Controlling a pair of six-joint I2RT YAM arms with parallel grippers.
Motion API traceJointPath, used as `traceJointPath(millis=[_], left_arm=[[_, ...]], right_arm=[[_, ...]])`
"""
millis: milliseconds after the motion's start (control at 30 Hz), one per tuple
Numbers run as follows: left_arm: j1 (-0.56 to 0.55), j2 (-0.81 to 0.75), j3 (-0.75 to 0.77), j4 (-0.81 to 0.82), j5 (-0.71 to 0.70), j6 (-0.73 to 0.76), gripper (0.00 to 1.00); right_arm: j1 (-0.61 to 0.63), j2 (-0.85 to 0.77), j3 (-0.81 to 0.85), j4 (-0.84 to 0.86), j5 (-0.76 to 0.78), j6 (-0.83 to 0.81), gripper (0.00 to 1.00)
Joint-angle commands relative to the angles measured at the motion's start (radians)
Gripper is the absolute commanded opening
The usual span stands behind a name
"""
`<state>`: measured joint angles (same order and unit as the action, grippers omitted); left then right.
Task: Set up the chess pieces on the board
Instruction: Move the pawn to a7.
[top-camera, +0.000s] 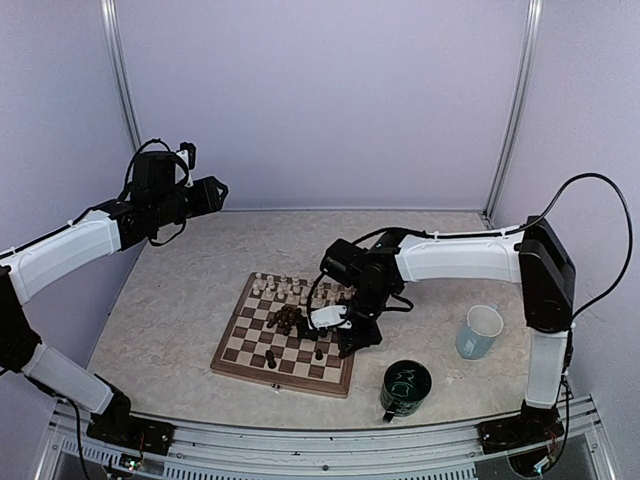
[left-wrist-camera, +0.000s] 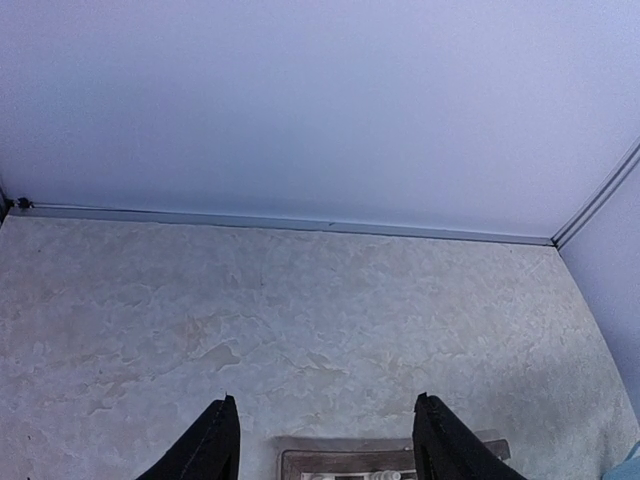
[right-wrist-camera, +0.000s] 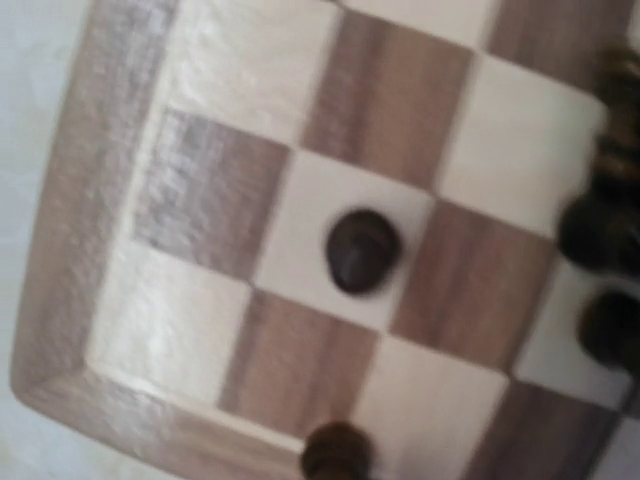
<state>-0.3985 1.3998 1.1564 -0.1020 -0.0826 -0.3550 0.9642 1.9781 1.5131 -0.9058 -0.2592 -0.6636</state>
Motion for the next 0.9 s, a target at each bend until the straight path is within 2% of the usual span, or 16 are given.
traceJointPath(millis=[0,200,433,500,667,867], left_arm=[[0.007,0.007,0.025,0.004,0.007,0.001,0.59],[0.007,0.009,0.025,0.005,0.011,0.001,0.6],[0.007,0.01,0.025,0.003,0.013,-0.001,0.6],[0.007,0.01,0.025,0.003,0.014,0.0,0.6],[0.006,0.011,0.025,0.004,0.017,-0.001,0.61],[0.007,0.01,0.025,0.004,0.017,-0.002,0.61]], right_arm=[[0.027,0.031,0.03,-0.003,-0.041,-0.008,0.14],[0.043,0.045,0.051,-0.009,-0.06,-0.008,0.09],[0.055,0.058,0.057,-0.005,-0.064,-0.006,0.09],[0.056,0.059,0.056,-0.004,-0.061,-0.006,0.11],[0.056,0.049,0.05,0.006,-0.036,-0.004,0.23],[0.055,0.041,0.048,0.011,-0.014,0.001,0.22]])
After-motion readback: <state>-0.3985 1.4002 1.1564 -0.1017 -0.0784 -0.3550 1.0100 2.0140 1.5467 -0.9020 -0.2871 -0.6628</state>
